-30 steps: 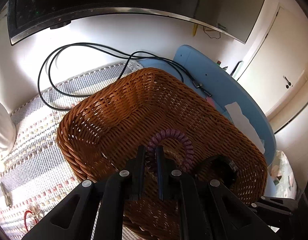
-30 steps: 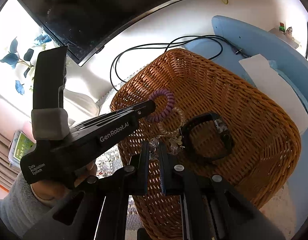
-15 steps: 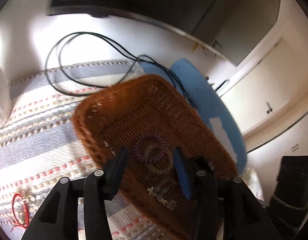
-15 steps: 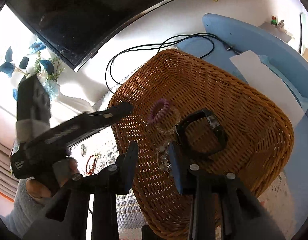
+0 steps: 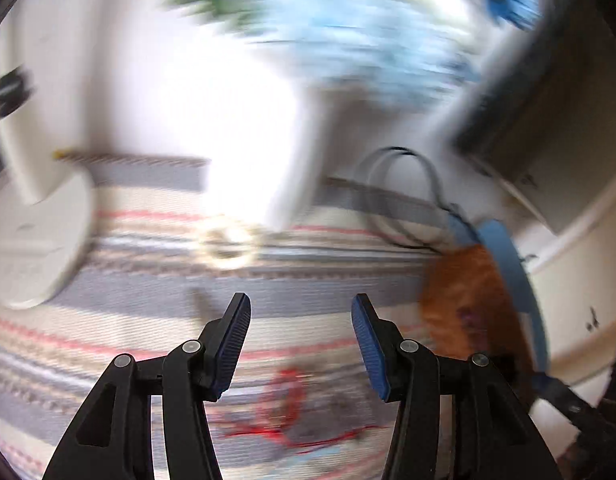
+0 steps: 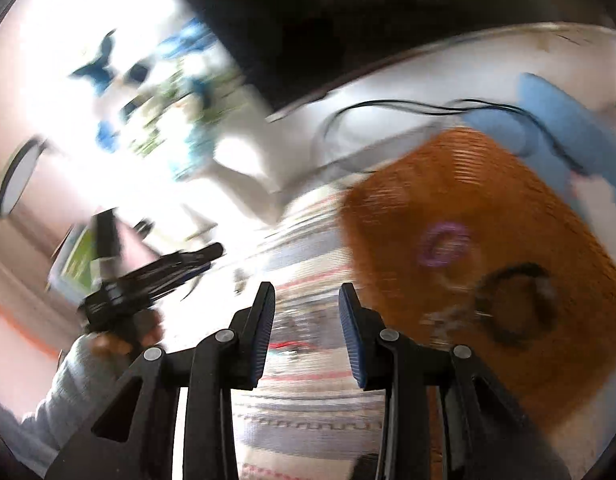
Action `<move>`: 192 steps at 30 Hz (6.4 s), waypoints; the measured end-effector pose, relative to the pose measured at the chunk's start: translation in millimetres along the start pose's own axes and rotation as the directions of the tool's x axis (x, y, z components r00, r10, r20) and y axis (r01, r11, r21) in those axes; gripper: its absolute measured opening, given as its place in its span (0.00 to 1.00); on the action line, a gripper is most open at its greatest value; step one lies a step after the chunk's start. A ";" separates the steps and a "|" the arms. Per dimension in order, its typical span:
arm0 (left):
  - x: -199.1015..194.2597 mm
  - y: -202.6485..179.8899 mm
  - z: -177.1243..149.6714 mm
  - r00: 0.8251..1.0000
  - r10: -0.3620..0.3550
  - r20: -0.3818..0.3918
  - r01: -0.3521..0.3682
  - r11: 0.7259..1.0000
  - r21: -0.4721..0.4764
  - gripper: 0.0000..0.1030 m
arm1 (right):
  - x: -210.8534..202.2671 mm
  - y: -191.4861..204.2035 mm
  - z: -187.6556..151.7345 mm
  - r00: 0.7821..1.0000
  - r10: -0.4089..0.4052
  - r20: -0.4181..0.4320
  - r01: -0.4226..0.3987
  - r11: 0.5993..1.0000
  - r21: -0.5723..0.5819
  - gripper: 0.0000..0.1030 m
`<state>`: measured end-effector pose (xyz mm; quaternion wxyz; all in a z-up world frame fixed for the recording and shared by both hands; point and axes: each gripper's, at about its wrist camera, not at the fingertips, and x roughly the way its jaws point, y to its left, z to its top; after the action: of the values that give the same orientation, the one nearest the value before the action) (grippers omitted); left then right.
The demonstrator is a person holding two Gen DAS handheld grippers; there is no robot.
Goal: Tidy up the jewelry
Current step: 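Return to the mat and grasp the metal hair clip with the left tool, then grasp the red string bracelet with the right tool while the left holds the clip, then carry the clip and red bracelet over the wicker basket and release them, then move both open tools back to the jewelry on the mat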
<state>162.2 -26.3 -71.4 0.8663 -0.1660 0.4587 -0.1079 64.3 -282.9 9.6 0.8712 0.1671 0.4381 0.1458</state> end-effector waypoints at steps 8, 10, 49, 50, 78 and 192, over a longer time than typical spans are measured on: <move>30.8 37.1 -31.9 0.993 0.087 -0.085 -0.093 0.993 -0.071 0.46 | 74.5 54.3 -19.1 0.971 0.089 -0.222 -0.127 0.978 -0.165 0.35; 39.0 33.3 -36.7 0.992 0.093 -0.088 -0.099 0.993 -0.063 0.44 | 95.3 59.4 -30.3 0.962 0.025 -0.271 -0.090 0.969 -0.230 0.35; -2.2 38.8 -28.4 0.997 0.020 0.073 -0.012 0.993 -0.114 0.15 | 109.7 65.8 -33.8 0.954 0.145 -0.262 -0.216 0.939 -0.267 0.01; -0.3 35.4 -26.4 0.997 0.016 0.074 -0.008 0.993 -0.114 0.15 | 106.7 62.0 -32.5 0.956 0.145 -0.257 -0.212 0.943 -0.258 0.01; -13.1 71.1 -32.3 0.999 0.012 0.050 -0.001 0.974 -0.225 0.15 | 161.3 74.6 -69.2 0.937 -0.046 -0.346 -0.145 0.850 -0.506 0.03; 73.8 -249.5 -55.7 0.943 -0.186 -0.277 0.293 0.859 0.420 0.15 | -54.3 -73.9 -21.5 0.929 -0.345 0.137 0.327 0.935 0.136 0.05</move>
<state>148.3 -291.8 -60.1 0.8022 -0.0010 0.4920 -0.3382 23.7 -367.8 5.4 0.9047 0.1485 0.3969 -0.0438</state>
